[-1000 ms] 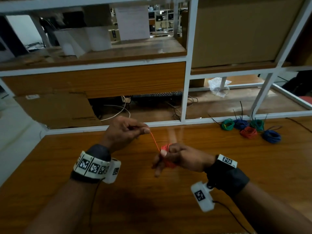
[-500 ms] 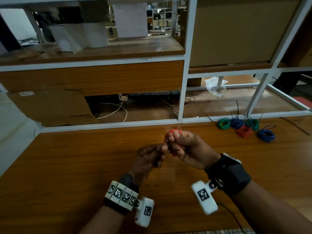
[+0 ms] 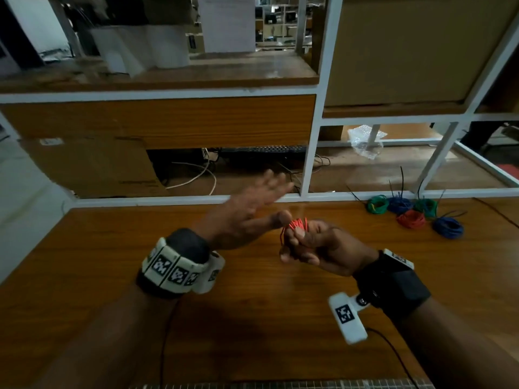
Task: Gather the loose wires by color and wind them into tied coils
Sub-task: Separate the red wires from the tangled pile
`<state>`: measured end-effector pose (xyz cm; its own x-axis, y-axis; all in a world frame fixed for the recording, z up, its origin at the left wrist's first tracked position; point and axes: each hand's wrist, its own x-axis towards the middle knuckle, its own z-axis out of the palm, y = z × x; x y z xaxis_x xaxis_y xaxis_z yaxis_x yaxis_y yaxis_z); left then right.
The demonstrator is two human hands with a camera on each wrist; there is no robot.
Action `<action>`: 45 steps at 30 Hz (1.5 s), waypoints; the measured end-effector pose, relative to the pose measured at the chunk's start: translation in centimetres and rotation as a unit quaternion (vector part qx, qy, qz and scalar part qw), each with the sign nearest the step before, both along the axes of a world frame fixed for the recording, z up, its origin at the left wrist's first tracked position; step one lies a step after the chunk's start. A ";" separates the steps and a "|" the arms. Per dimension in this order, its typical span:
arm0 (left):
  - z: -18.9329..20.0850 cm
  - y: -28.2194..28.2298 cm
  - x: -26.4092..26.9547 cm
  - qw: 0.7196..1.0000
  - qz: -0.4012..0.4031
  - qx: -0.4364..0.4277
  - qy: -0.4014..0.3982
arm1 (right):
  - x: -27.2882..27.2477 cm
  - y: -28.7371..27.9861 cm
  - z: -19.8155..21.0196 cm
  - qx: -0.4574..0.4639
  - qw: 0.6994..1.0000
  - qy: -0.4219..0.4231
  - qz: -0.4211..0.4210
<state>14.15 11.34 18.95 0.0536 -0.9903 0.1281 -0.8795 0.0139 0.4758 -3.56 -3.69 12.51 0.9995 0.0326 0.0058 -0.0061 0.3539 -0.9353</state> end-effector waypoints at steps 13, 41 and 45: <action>-8.0 -1.7 -5.7 0.818 0.085 -0.050 0.567 | -0.5 -1.2 -0.9 0.218 0.974 -0.056 0.016; -10.1 -4.0 -1.6 0.970 0.168 0.014 0.175 | 0.8 -1.6 -2.2 -0.307 0.905 0.133 -0.262; -9.9 -4.6 -1.5 0.979 0.129 -0.010 0.160 | 1.2 -1.2 -2.3 -0.373 0.881 0.118 -0.264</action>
<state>12.61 6.73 9.05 0.3423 -0.9360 0.0823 -0.6610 -0.1777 0.7290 -2.36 -4.93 10.26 0.8467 -0.5311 -0.0307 -0.2510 -0.3479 -0.9033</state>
